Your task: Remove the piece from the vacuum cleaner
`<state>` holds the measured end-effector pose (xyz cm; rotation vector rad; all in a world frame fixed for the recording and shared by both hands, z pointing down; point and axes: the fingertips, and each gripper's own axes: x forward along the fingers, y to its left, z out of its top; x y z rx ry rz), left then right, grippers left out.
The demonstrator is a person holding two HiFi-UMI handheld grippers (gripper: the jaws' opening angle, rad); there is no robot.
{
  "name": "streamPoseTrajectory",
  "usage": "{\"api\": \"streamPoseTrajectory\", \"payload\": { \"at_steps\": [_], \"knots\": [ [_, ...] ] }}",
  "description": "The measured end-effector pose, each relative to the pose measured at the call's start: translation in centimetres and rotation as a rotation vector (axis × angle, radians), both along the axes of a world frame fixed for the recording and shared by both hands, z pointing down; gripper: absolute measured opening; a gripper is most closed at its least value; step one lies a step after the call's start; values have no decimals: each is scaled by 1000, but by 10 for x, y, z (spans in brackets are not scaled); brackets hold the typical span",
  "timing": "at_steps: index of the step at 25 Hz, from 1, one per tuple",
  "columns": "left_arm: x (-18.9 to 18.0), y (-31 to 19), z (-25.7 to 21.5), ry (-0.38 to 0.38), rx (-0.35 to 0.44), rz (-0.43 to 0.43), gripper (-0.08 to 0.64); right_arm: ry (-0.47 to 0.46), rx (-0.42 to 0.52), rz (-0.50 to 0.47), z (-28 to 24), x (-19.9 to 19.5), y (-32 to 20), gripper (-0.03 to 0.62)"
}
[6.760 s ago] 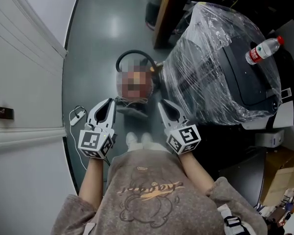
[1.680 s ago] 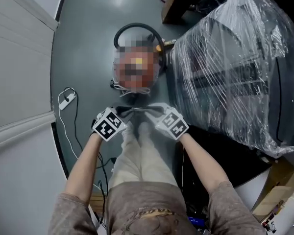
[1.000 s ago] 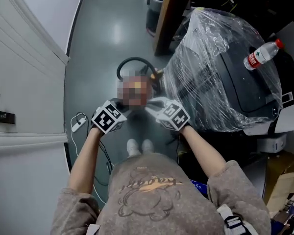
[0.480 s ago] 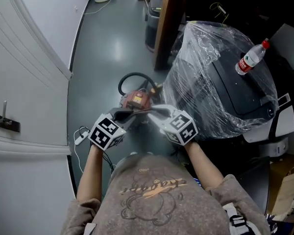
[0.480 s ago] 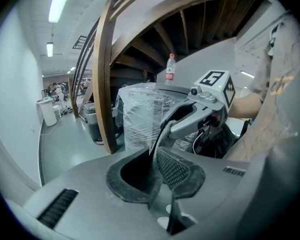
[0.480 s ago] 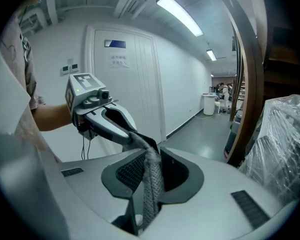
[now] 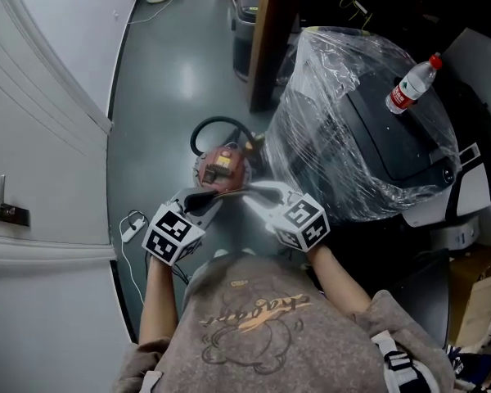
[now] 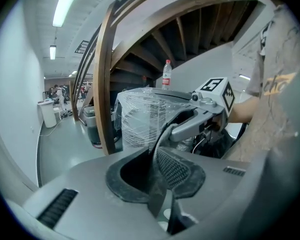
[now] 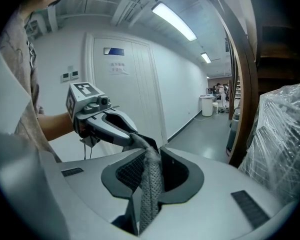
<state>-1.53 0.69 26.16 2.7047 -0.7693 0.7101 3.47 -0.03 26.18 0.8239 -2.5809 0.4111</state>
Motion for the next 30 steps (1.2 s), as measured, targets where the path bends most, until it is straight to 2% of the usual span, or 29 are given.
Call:
{"api": "streamPoseTrajectory", "payload": {
  "at_steps": [8, 15, 30],
  "knots": [
    [5, 6, 8, -2, 22, -12, 57, -28, -1, 44, 9, 6, 8, 66],
    [0, 11, 9, 12, 25, -36, 60, -31, 9, 37, 10, 1, 14, 66],
    [-1, 18, 9, -12, 32, -51, 64, -59, 0, 23, 14, 0, 24, 58]
  ]
}}
